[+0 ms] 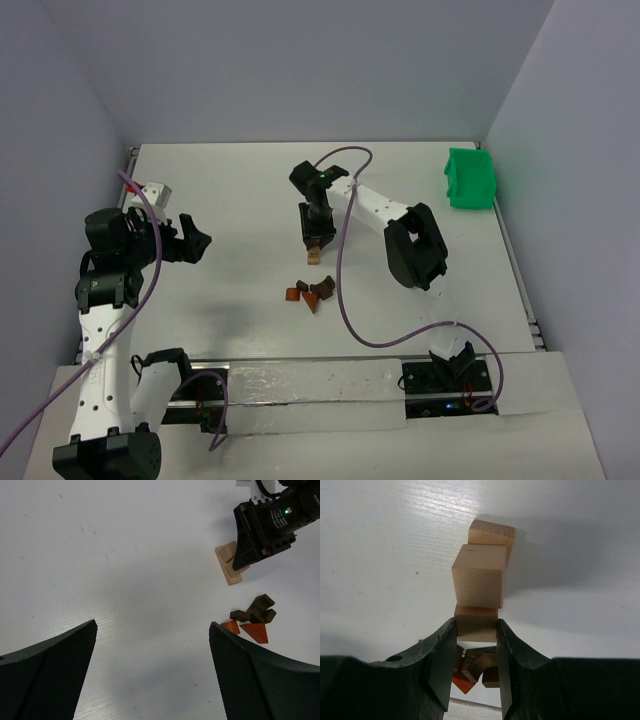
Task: Build the wood block tower
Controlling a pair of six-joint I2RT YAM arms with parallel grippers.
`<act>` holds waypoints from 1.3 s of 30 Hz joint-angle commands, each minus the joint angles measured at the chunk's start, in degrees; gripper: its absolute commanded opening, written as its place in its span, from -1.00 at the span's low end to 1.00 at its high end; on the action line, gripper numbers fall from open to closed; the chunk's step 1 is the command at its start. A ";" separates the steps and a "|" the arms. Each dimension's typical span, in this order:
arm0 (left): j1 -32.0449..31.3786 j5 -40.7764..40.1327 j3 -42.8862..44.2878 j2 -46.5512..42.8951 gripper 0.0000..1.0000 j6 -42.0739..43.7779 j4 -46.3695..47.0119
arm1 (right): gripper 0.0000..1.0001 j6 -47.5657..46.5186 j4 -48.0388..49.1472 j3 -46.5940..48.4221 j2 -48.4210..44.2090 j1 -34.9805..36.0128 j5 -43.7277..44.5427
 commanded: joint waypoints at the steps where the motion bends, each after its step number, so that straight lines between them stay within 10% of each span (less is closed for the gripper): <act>1: 0.43 -0.03 1.03 -0.03 0.98 -0.33 1.83 | -0.79 0.99 -0.69 2.61 0.58 0.74 1.15; 13: 0.46 0.10 1.03 -0.16 0.99 -0.19 1.83 | -0.77 1.18 -0.48 1.91 0.75 0.82 1.61; 39: 0.43 0.06 1.03 -0.12 0.99 -0.24 1.83 | -0.05 1.80 0.01 1.21 0.14 1.00 2.12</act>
